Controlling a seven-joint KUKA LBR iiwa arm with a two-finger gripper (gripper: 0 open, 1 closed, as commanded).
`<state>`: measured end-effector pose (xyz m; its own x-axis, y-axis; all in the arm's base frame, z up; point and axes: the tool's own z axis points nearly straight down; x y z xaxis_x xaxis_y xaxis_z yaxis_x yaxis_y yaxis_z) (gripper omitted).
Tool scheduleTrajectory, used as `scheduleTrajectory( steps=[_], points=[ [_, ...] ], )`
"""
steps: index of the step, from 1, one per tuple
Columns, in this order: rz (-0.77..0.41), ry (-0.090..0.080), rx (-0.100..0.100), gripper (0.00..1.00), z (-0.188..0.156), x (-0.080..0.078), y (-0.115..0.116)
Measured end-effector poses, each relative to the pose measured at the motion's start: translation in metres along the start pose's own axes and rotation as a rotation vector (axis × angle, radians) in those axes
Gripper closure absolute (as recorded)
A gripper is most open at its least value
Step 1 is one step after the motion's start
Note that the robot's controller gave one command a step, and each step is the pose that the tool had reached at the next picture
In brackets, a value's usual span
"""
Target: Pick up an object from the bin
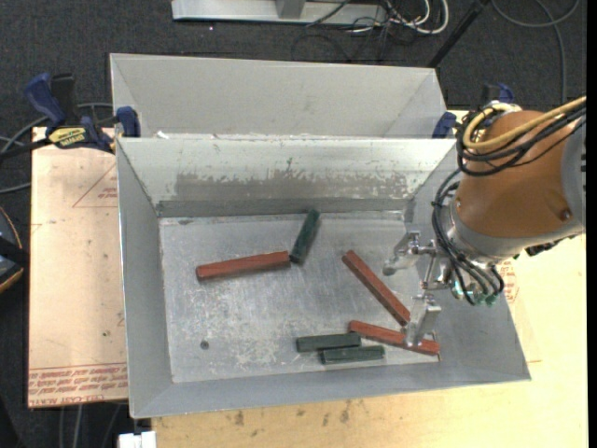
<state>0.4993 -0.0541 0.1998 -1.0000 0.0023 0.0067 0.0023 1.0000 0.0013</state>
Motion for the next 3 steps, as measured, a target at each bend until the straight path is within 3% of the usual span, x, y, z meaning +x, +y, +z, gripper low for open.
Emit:
scheduleTrajectory(
  steps=[1, 2, 3],
  points=[
    [-0.002, -0.007, 0.001, 0.00, -0.003, -0.002, 0.000],
    [0.012, -0.016, 0.001, 0.00, 0.037, -0.001, -0.002],
    [-0.055, -0.026, 0.003, 1.00, 0.125, 0.007, -0.033]
  ],
)
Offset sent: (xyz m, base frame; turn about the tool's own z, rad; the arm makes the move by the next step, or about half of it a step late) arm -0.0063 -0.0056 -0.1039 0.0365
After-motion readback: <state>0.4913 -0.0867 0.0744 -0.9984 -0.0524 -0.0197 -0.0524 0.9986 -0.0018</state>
